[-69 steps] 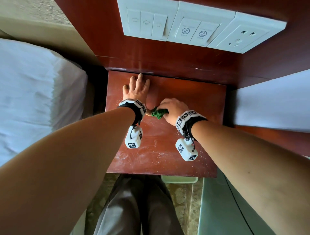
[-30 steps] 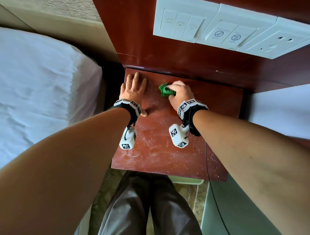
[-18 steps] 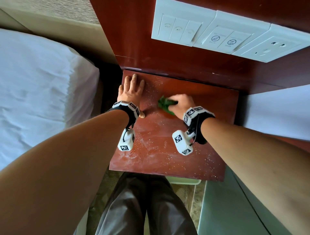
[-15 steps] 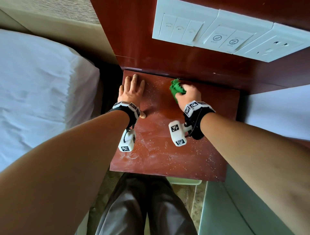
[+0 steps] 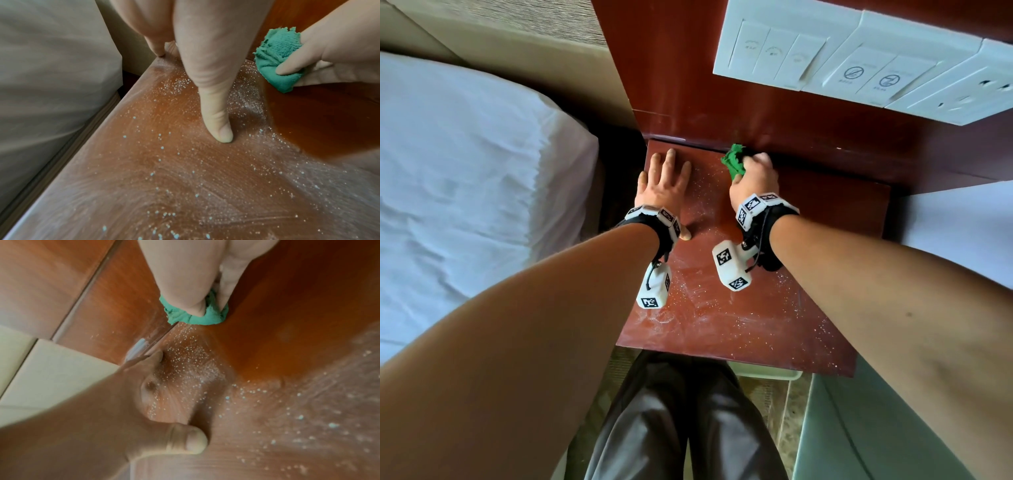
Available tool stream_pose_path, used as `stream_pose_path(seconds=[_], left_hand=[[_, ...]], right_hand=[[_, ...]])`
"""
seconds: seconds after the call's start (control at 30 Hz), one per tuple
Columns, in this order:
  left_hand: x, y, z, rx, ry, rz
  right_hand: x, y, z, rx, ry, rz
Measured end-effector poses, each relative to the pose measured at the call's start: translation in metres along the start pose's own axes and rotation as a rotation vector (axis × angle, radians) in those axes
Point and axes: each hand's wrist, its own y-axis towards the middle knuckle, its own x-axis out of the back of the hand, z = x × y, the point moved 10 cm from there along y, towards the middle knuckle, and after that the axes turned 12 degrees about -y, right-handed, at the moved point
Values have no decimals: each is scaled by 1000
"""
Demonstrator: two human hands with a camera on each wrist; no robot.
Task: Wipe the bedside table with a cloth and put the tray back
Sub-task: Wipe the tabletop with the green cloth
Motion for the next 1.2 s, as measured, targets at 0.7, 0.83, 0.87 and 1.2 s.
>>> stream_pose_path(seconds=[0.7, 0.83, 0.87, 1.2], left_hand=[[6, -3, -2, 19, 20, -11], [7, -4, -2, 10, 32, -21], [7, -4, -2, 5, 32, -24], [26, -4, 12, -87, 50, -77]], right_hand=[[-26, -54, 11, 398, 27, 445], [5, -31, -16, 155, 170, 236], [10, -27, -23, 110, 169, 200], [18, -18, -34, -121, 83, -20]])
